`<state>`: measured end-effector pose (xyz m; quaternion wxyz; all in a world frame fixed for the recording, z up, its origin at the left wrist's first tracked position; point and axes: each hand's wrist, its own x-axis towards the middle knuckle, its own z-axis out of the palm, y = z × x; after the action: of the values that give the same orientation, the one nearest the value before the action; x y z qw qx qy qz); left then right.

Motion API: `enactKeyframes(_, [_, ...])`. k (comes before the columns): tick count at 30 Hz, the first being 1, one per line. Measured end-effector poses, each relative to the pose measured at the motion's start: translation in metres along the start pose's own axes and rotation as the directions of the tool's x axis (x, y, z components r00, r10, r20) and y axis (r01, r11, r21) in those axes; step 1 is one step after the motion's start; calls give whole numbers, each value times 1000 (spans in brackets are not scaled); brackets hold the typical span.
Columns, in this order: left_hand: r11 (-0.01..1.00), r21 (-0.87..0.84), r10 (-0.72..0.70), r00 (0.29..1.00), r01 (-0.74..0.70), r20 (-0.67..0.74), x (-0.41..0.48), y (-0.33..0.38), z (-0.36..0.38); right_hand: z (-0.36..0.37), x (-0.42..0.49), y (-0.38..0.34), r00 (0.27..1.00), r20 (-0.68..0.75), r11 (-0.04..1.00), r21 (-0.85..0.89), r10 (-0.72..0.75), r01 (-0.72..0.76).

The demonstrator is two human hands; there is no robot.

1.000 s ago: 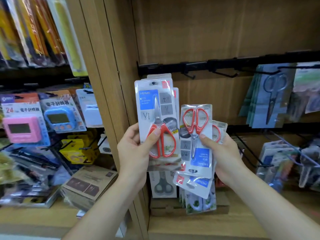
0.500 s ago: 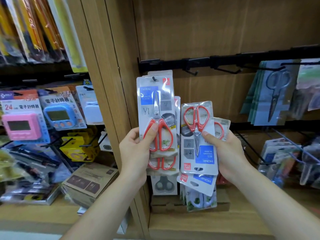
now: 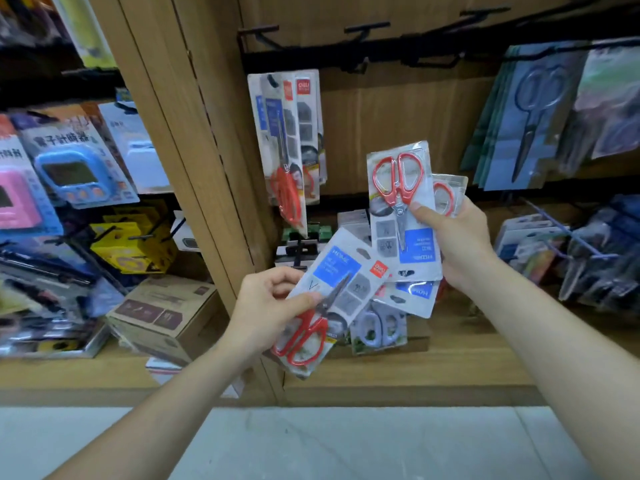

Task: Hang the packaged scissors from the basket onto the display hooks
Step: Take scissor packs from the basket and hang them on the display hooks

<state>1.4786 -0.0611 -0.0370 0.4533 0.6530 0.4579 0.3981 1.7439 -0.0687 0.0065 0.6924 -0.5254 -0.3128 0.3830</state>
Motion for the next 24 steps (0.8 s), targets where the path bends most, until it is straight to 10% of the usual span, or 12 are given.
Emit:
enactKeyframes(6, [978,-76,186,976,-195,-110,3,14,-2,0,3,-2,1000,9,1000,23,1,-1])
enactKeyframes(12, [818,-544,2,947,-186,-321,23,57,3,9,0,3,993,105,996,71,53,-61])
enactKeyframes(24, [784,-579,-45,910,-223,-412,52,100,8,14,-4,0,990,139,993,104,38,-53])
